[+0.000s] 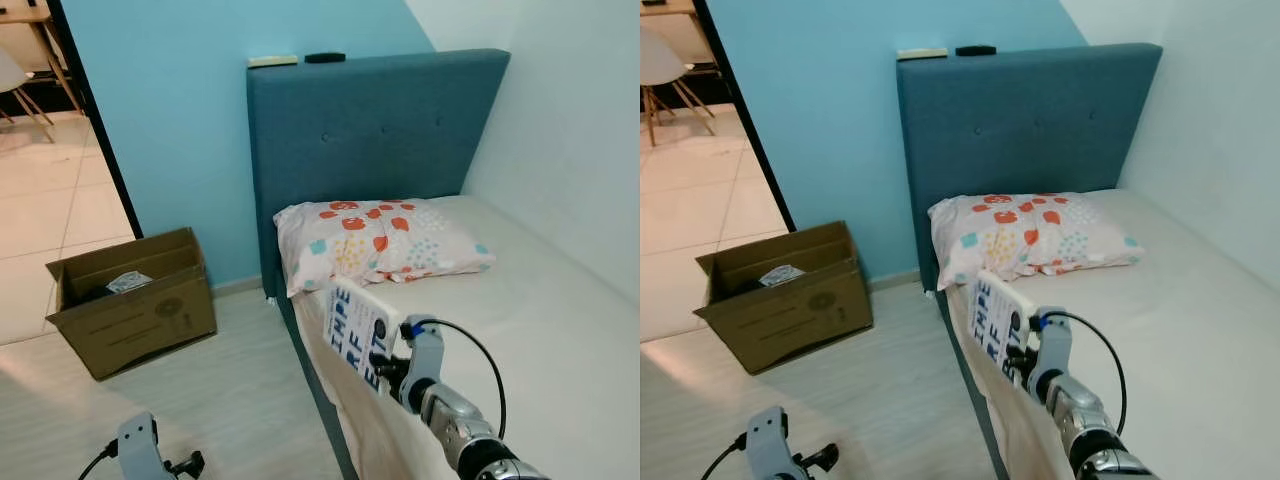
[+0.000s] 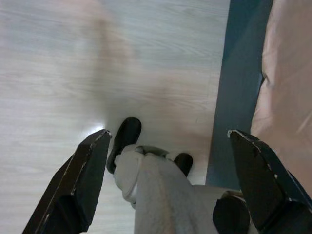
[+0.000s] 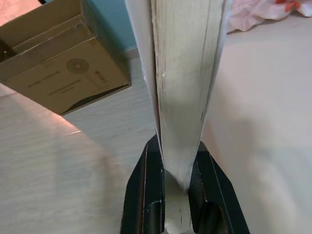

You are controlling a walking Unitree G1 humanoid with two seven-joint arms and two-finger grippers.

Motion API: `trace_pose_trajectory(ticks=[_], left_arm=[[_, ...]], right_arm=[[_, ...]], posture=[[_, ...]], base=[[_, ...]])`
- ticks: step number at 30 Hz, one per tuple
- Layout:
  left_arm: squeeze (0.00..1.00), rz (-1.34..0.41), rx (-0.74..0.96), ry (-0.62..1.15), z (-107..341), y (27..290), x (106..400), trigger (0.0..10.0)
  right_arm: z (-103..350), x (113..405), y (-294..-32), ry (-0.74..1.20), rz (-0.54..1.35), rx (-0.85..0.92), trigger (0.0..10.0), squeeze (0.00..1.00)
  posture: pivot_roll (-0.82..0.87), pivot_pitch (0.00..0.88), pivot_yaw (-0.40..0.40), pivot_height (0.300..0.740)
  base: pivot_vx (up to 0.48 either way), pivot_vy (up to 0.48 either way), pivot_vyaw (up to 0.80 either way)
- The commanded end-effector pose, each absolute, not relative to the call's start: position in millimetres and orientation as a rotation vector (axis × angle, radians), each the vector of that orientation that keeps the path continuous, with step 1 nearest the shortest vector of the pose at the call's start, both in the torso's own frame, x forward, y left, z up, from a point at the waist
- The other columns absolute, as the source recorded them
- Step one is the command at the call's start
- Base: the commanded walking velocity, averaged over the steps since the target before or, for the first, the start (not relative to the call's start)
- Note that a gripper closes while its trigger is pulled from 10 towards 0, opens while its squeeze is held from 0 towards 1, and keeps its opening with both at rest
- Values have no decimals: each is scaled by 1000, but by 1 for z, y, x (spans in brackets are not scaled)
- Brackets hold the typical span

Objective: Clean up the room

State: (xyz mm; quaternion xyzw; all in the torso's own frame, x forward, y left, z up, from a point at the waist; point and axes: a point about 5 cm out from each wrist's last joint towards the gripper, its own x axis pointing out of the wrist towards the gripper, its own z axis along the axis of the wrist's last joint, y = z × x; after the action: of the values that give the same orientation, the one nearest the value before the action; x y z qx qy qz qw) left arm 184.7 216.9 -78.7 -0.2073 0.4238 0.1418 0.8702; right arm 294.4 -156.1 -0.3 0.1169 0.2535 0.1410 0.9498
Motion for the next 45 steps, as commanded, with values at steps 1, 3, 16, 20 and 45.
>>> trace_pose_trajectory(ticks=[1, 3, 16, 20, 45], left_arm=[[0, 288, -415, 890, -78, 218, 185, 10000], [0, 285, -413, 888, -78, 219, 186, 10000], [0, 271, -408, 883, -76, 217, 189, 10000], [0, 268, -404, 884, -76, 218, 189, 10000], [0, 237, -399, 882, -76, 213, 192, 10000]], right_arm=[[4, 298, -152, 485, 296, 252, 10000, 0], [4, 297, -149, 480, 325, 255, 10000, 0], [3, 297, -149, 488, 315, 253, 10000, 0], [1, 297, -155, 502, 257, 247, 10000, 0], [-10, 283, -223, 636, -252, 215, 10000, 0]], posture=[[38, 0, -51, 740], [35, 0, -47, 740], [36, 0, -42, 740], [35, 0, -40, 740], [29, 0, -49, 740]], base=[[352, 0, 0], [368, 0, 0], [369, 0, 505], [371, 0, 0], [163, -163, 0]])
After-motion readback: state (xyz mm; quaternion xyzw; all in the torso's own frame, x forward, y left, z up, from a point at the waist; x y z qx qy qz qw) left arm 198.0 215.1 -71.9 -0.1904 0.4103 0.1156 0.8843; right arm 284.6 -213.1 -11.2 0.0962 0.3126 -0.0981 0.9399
